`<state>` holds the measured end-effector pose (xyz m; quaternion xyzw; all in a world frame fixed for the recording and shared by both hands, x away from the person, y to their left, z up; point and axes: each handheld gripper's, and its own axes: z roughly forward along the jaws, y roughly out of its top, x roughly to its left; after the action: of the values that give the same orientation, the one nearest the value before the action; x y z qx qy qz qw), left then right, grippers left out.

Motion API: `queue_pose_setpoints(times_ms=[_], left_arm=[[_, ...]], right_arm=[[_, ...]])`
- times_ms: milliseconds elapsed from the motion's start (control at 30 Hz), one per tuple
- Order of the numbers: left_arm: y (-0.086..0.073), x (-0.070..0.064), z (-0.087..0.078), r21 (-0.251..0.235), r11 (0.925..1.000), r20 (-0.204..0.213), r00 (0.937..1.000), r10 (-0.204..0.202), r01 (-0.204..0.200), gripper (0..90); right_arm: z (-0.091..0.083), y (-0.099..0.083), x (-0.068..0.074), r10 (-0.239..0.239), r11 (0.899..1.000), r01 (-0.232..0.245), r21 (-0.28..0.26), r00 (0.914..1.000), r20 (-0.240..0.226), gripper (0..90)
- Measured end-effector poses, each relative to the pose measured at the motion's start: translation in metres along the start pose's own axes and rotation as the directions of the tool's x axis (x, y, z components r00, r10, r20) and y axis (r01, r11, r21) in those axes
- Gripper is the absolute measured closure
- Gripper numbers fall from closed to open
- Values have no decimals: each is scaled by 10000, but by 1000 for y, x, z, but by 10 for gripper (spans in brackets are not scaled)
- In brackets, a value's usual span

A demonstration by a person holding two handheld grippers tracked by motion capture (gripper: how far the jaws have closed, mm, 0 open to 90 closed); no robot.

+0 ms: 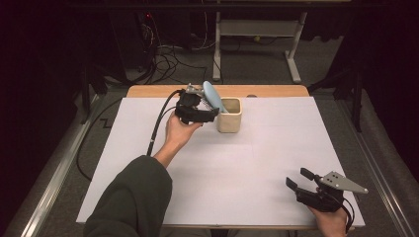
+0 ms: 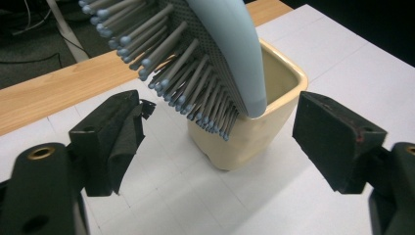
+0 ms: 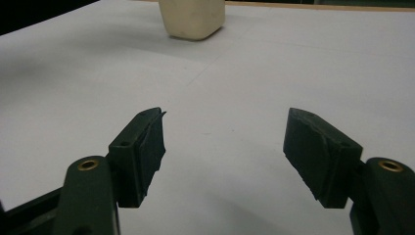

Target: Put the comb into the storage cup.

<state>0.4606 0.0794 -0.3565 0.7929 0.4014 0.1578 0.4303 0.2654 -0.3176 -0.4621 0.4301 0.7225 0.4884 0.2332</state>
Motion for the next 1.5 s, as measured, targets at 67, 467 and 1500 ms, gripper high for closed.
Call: queue_pose_setpoints(times_ms=[67, 467, 1500], left_arm=[[-1, 0, -2, -36, 10000, 33, 10000, 7, -7, 209], [-5, 2, -13, -214, 9998, 41, 10000, 45, -44, 223], [-14, 1, -36, -381, 9982, 110, 9988, 470, -466, 248]], right_arm=[[0, 0, 0, -12, 10000, 12, 0, 10000, 2, 320], [0, 0, 0, 32, 10000, -32, -26, 10000, 18, 320], [0, 0, 0, 39, 10000, -39, -29, 10000, 21, 320]])
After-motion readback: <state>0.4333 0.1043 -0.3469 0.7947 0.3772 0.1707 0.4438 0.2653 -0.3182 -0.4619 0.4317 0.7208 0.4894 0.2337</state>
